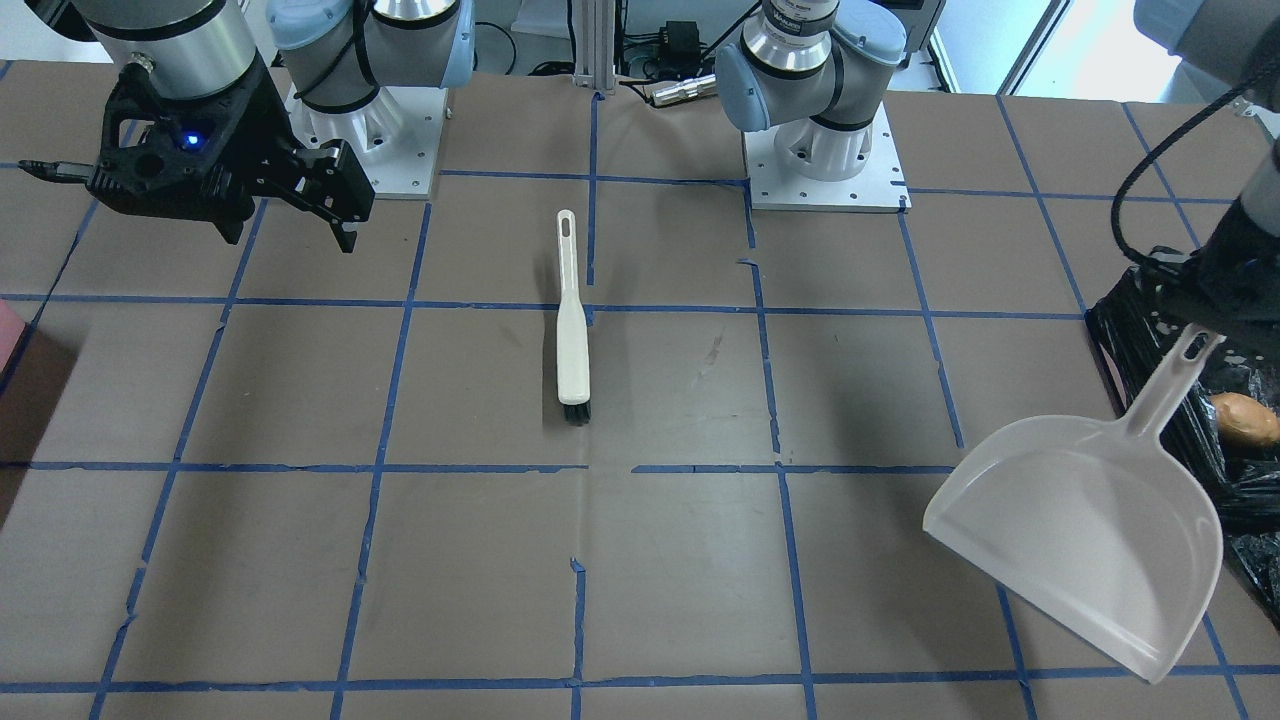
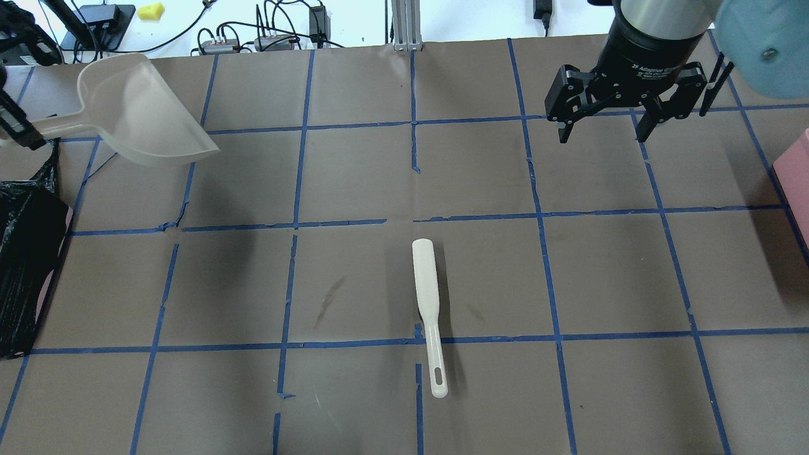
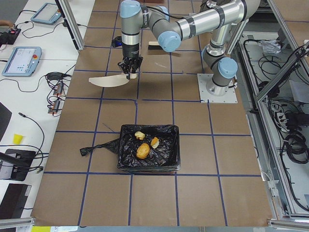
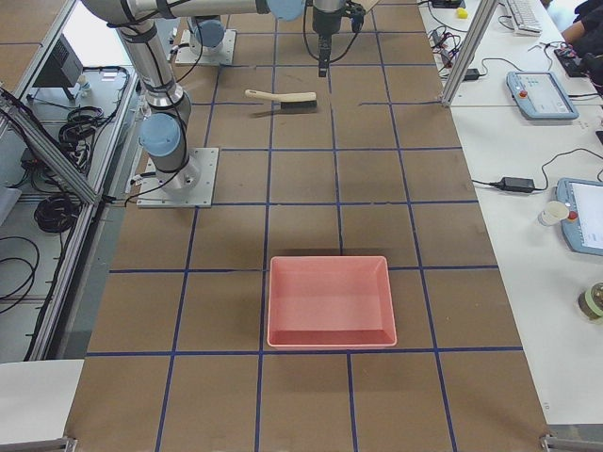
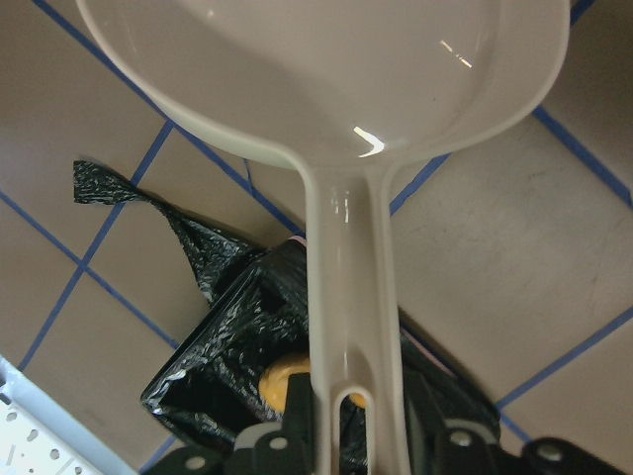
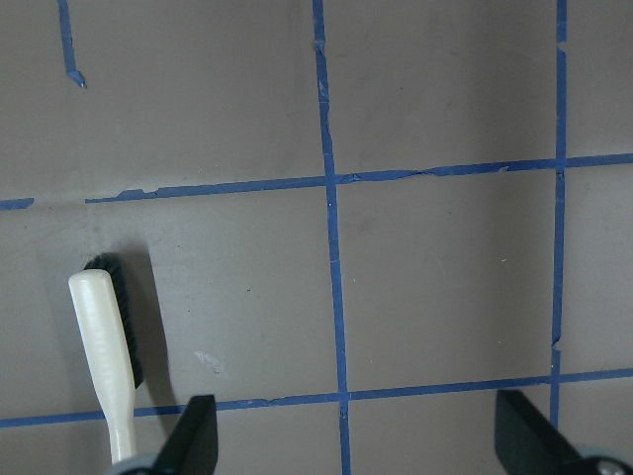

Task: Sweep and dump trash in nearest bin
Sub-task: 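Carry the empty dustpan back toward the table center with the left gripper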

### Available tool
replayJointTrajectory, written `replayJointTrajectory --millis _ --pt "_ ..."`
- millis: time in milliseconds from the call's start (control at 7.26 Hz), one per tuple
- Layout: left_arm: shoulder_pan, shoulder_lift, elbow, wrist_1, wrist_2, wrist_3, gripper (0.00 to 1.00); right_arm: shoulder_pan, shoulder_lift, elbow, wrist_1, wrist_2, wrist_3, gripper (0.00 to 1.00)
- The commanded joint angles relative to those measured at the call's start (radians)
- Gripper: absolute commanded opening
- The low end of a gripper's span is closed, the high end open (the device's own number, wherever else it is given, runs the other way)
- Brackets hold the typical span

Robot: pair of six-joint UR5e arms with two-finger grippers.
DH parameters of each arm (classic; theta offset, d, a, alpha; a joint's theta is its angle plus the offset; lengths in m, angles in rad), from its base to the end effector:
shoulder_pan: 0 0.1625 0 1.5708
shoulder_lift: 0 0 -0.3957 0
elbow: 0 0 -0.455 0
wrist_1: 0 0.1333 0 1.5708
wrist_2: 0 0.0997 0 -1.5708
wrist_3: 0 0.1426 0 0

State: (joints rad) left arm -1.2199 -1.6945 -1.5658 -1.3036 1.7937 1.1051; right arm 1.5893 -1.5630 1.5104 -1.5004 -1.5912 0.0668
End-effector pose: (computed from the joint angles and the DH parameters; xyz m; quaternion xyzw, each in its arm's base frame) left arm 0.1175 -0.6170 0.3785 0.3573 0.9245 0.0188 0.1318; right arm 0.1406 -0.5521 0.4378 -0.0241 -0.9996 -0.0085 0.0106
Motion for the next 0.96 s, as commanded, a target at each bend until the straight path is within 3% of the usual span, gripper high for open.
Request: replayJointTrajectory --millis 0,276,551,827 --pt "-0.142 -0.051 -0.014 0.007 -0.019 -0.262 0.02 -0.002 -0.009 0.001 0.006 -0.001 -0.057 1.00" --pt "-0.237 -0.080 -0.013 0.014 -0.071 -0.475 0.02 0.006 -0.009 0.001 -0.003 0.005 -0.061 1.00" --pt "-0.291 -0.108 -0.014 0.017 -0.201 -0.698 0.02 0.005 -0.009 0.001 -0.003 0.002 -0.065 1.00" --pt "-0.390 -0.143 -0.014 0.029 -0.243 -0.911 0.02 0.001 -0.009 0.002 0.002 0.002 -0.065 1.00"
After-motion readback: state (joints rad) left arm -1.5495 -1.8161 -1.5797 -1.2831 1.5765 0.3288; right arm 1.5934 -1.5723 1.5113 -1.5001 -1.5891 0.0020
